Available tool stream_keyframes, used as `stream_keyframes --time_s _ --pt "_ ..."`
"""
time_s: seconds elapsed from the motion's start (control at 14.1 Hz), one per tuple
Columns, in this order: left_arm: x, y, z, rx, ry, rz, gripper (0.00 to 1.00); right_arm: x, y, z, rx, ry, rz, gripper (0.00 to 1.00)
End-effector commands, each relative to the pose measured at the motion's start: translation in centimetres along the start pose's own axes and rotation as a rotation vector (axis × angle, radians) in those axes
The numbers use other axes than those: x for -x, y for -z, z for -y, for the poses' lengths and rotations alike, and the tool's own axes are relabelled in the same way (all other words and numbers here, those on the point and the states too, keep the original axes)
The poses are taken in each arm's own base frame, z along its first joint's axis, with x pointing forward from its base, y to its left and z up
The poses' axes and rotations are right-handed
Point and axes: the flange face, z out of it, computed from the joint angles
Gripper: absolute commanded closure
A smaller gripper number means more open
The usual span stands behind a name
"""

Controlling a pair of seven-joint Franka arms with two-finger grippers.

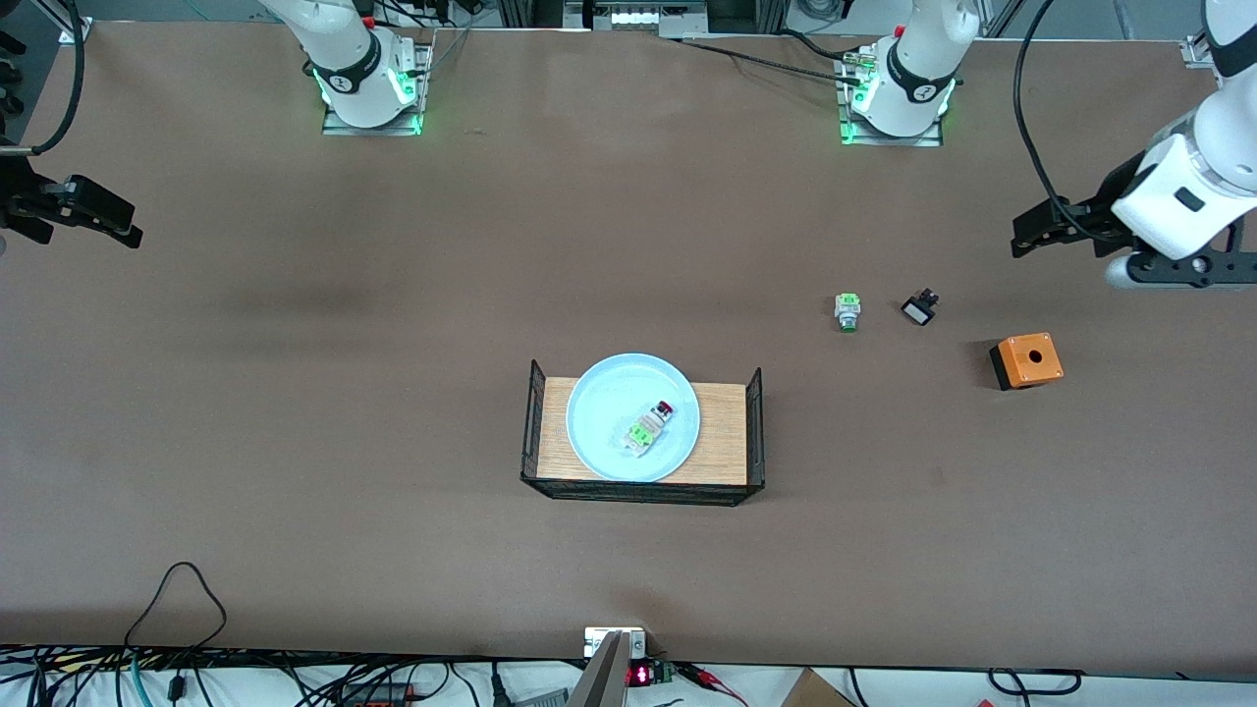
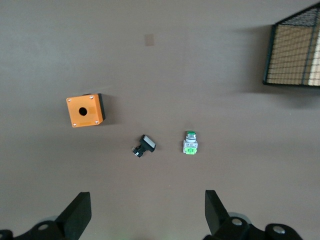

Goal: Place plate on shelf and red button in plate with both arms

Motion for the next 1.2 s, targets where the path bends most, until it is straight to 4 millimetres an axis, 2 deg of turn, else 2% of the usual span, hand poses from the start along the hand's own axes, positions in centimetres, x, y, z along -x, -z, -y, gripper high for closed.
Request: stream_keyframes --time_s 0.0,0.57,0.71,1.13 --pt "1.6 0.0 0.8 0.0 0.032 -0.02 0.0 0.1 0.6 -0.2 -0.003 0.012 0.002 0.0" --pt "1.0 -0.6 1.2 0.0 -0.012 -0.018 0.0 0.1 0.6 -0.2 -0.001 0.01 0.0 0.0" --pt "0.5 -0.1 1.1 0.0 -0.025 -0.029 0.0 0.2 0.6 -0.2 -0.001 0.01 0.002 0.0" --pt "0.1 -0.3 1.5 -0.008 -0.045 -0.027 0.0 0.2 0.6 -0.2 -0.001 0.01 0.002 0.0"
